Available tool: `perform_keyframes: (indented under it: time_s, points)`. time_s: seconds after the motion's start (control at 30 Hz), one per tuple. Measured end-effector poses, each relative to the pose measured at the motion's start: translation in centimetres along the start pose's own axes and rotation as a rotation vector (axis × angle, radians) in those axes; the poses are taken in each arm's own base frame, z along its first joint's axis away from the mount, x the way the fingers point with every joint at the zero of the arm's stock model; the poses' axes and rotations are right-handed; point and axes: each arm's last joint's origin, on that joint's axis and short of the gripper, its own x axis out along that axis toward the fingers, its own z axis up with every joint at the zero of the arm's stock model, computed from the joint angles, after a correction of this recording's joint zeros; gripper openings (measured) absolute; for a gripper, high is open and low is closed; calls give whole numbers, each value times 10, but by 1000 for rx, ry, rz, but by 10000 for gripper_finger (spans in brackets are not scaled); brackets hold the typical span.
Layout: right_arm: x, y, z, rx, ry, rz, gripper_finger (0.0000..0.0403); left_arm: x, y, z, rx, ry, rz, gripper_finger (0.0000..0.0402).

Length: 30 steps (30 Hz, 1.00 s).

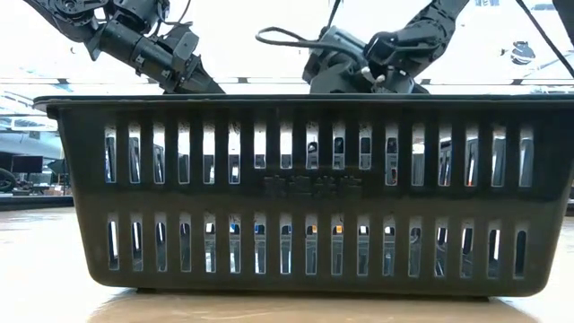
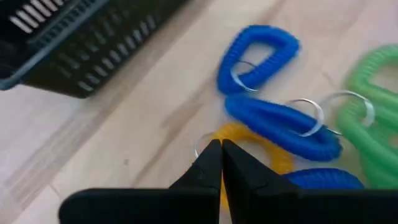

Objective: Sort spring keychains into baskets
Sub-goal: Put the orange spring keychain into the blue basket

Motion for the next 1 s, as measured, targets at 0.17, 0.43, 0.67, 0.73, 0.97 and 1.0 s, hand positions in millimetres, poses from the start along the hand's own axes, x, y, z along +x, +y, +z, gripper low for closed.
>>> perform_keyframes:
  time_s: [0.17, 0.43, 0.67, 0.73, 0.97, 1.0]
  points:
    - [-6, -8, -8, 91, 35, -7, 0, 0, 0, 0, -1, 2, 0, 153]
    - [-13, -10, -21, 265, 134, -11, 0, 0, 0, -1, 0, 8, 2, 162]
    - [-20, -6, -26, 379, 222, -27, 0, 0, 0, -1, 0, 8, 2, 162]
    - [-26, -4, -27, 427, 260, -49, 0, 0, 0, -1, 0, 8, 2, 158]
    - [-49, 2, -39, 534, 472, -182, 0, 0, 0, -2, 0, 18, 3, 149]
    - [-51, 3, -41, 546, 496, -195, 0, 0, 0, -2, 0, 20, 3, 150]
